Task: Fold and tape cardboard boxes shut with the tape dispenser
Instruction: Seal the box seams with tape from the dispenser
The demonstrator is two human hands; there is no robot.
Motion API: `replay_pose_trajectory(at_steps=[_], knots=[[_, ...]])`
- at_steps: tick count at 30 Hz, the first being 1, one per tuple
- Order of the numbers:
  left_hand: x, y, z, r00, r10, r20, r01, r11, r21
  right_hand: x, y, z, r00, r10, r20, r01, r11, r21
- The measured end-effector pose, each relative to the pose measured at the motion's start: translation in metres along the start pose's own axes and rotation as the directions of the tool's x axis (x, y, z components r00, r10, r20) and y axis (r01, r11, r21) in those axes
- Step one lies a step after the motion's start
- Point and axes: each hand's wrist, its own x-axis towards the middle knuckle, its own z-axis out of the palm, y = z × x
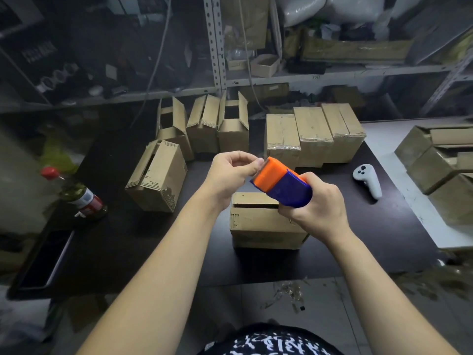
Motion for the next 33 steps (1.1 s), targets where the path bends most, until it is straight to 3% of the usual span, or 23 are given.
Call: replay_pose_trajectory(at_steps=[6,10,12,14,21,26,33], knots=[[-0.006,0.011,0.010,0.967,0.235,-0.102,-0.201,0.943,0.267,-0.002,0.006,0.009,1.000,0.015,-0.017,-0.015,1.000,-0.027],[-0.010,0.016,0.016,0.943,0.315,-0.111,-0.263,0.905,0.334,0.000,0.008,0.011,0.999,0.014,-0.034,-0.014,1.000,-0.001],[-0.009,0.017,0.012,0.920,0.337,-0.202,-0.265,0.912,0.314,-0.004,0.017,0.011,0.999,0.041,-0.025,-0.042,0.999,-0.019],[-0.002,0.021,-0.003,0.890,0.319,-0.325,-0.252,0.940,0.231,-0.013,0.029,0.009,0.993,0.113,-0.023,-0.114,0.993,-0.032],[-0.009,0.012,-0.021,0.928,0.166,-0.332,-0.123,0.982,0.146,-0.013,0.039,0.001,0.989,0.146,-0.039,-0.145,0.989,0.026],[-0.022,-0.001,-0.028,0.938,-0.053,-0.343,0.064,0.998,0.021,-0.013,0.044,-0.008,0.993,0.032,-0.117,-0.039,0.998,-0.058],[-0.034,-0.021,-0.036,0.904,-0.068,-0.421,0.083,0.996,0.016,-0.007,0.038,-0.007,0.998,-0.035,-0.049,0.032,0.997,-0.069]])
